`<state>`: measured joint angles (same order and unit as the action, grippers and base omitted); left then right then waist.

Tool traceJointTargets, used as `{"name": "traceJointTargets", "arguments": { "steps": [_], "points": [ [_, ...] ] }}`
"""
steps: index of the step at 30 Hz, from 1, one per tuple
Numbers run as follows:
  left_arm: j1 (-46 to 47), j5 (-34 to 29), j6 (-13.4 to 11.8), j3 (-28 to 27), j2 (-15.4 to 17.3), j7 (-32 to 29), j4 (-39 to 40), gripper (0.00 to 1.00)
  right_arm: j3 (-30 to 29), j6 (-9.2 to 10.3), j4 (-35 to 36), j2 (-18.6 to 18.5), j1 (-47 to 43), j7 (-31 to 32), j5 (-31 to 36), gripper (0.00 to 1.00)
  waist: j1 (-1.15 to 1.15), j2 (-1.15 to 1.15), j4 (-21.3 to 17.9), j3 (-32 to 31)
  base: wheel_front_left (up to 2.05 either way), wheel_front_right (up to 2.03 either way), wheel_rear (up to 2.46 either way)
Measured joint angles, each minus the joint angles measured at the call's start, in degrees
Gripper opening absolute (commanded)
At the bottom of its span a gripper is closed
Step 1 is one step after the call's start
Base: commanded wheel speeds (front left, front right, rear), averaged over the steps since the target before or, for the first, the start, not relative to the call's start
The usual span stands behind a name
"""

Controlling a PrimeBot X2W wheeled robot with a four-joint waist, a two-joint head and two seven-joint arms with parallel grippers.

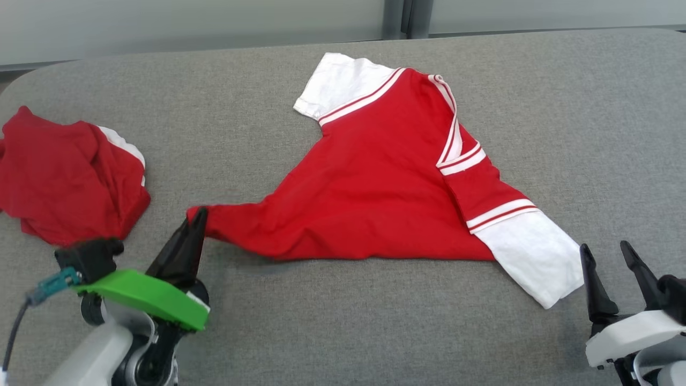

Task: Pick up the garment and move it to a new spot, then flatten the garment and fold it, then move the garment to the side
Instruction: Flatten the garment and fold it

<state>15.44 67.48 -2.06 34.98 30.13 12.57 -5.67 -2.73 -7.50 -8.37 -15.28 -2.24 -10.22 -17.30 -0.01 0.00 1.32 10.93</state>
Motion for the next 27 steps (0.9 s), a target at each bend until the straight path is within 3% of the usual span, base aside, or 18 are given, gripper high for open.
{"name": "traceJointTargets", "arguments": {
  "steps": [6, 12, 17, 18, 19, 20, 27],
  "points": [
    [12.3, -2.2, -1.5, -0.3, 1.8, -6.8, 1.3, 0.16, 4.3, 0.0, 1.5, 1.7, 2.7, -0.5, 1.0, 1.0, 0.0, 0.0, -2.2, 0.8, 0.0, 0.0, 0.0],
    [25.6, -4.6, -2.6, -1.0, 0.2, -9.6, -9.2, 0.11, 7.8, 0.0, 2.6, 2.8, 3.9, -0.6, 0.8, 1.0, 0.0, 0.0, -5.6, 2.4, 0.0, 0.0, 0.0],
    [28.3, -5.1, -2.8, -0.2, -1.9, -10.7, -19.5, 0.46, 9.1, -0.01, 3.0, 3.5, 3.3, -0.7, 0.7, 1.0, 0.0, 0.0, -8.9, 3.6, 0.0, 0.0, 0.0],
    [28.0, -4.4, -2.4, -0.1, -2.5, -11.1, -20.7, 0.63, 8.7, -0.02, 3.2, 3.6, 2.7, -0.8, 0.7, 1.0, 0.0, 0.0, -9.4, 3.8, 0.0, 0.0, 0.0],
    [27.3, -3.7, -2.0, 0.4, -3.0, -11.9, -21.7, 0.91, 8.0, -0.01, 3.2, 3.6, 2.1, -1.0, 0.6, 1.0, 0.0, 0.0, -10.0, 4.0, 0.0, 0.0, 0.0],
    [26.2, -3.4, -1.9, 1.0, -3.6, -12.9, -22.8, 1.0, 7.5, -0.01, 3.2, 3.6, 1.3, -1.0, 0.5, 1.0, 0.0, 0.0, -10.4, 4.1, 0.0, 0.0, 0.0],
    [18.2, -2.2, -0.9, 2.8, -2.1, -14.4, -24.4, 1.0, 6.0, 0.0, 3.4, 3.6, -0.5, -1.0, 1.2, 1.0, 0.0, 0.0, -10.1, 4.8, 0.0, 0.0, 0.0]
  ]
}}
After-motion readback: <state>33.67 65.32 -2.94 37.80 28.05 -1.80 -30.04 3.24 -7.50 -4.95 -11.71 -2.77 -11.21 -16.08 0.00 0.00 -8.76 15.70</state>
